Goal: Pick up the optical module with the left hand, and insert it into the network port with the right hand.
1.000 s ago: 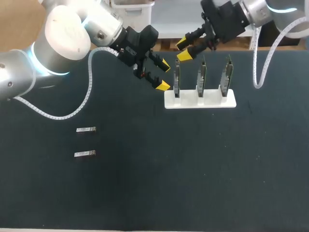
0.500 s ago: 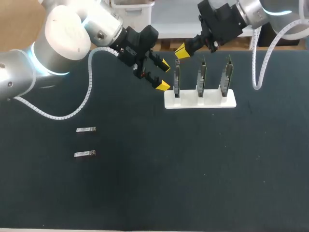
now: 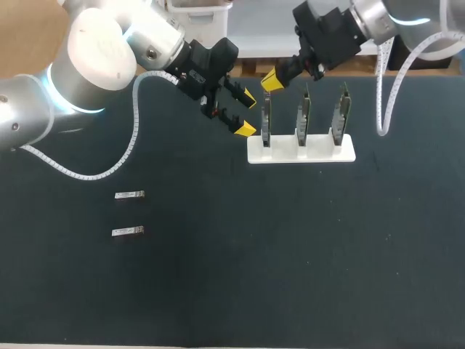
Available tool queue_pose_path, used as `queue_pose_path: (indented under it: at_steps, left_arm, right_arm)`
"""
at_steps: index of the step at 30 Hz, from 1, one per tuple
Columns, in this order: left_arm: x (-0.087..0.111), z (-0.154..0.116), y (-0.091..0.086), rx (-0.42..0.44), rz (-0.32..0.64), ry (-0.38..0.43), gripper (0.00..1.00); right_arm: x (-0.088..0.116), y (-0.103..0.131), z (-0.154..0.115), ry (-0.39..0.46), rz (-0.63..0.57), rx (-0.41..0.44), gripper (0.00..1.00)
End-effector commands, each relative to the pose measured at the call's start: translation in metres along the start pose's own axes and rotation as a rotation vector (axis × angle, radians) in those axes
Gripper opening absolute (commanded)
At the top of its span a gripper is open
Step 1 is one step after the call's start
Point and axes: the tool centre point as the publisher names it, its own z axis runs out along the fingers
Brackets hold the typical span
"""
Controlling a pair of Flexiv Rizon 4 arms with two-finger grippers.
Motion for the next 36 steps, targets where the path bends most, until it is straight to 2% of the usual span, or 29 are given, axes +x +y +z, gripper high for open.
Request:
queue_pose_path:
  at_steps: [1, 28, 36]
  left_arm:
    - [0.0, 0.0, 0.001, 0.001, 0.0, 0.001, 1.0]
    - [0.0, 0.0, 0.001, 0.001, 0.0, 0.001, 1.0]
    - [0.0, 0.0, 0.001, 0.001, 0.0, 0.001, 1.0]
  right_arm:
    - [0.001, -0.005, 0.003, 0.005, 0.006, -0.005, 0.0]
    - [0.022, -0.008, 0.015, 0.03, 0.075, -0.018, 0.0]
    - [0.013, -0.001, 0.008, -0.011, 0.065, -0.019, 0.0]
